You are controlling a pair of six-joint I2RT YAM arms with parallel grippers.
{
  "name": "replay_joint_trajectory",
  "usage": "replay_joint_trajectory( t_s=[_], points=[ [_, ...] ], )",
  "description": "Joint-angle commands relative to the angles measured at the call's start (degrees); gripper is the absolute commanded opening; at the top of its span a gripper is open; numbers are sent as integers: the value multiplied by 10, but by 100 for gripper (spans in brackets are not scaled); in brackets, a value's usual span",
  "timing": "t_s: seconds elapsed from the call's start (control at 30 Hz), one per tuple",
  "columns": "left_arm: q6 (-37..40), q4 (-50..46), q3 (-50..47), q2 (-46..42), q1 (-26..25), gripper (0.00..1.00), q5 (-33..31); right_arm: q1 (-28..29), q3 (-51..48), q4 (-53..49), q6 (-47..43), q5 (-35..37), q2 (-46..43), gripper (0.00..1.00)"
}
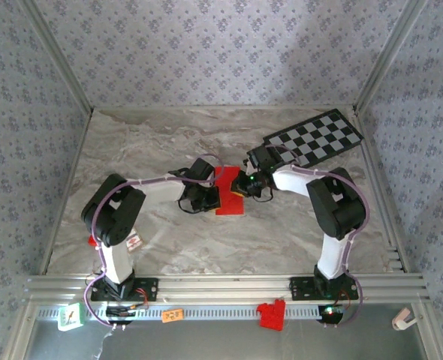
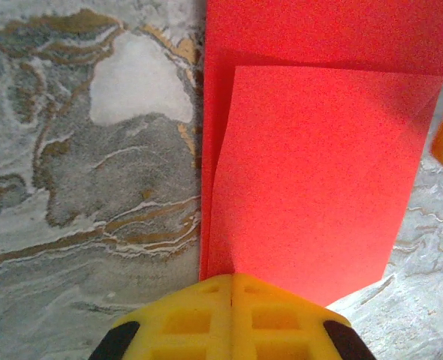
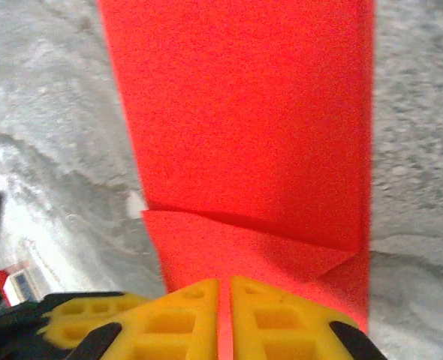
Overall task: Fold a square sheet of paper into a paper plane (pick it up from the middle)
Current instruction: Fold the triangle a second time at the center of the table.
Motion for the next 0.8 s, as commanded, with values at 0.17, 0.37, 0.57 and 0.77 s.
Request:
replay_joint_trajectory(
  t_s=[0.17,0.37,0.57,0.77],
  points=[
    [1,-48,9,13,3,0,-17,29,-3,-10,-11,-22,17,13],
    [1,-53,9,15,2,0,-20,31,12,-6,-16,-43,43,12],
    [-1,-75,6,21,4,0,-25,8,12,-14,-31,-33,60,12],
    [-5,-81,-12,24,5,0,-18,-61,-8,9,-35,-27,68,12]
  ],
)
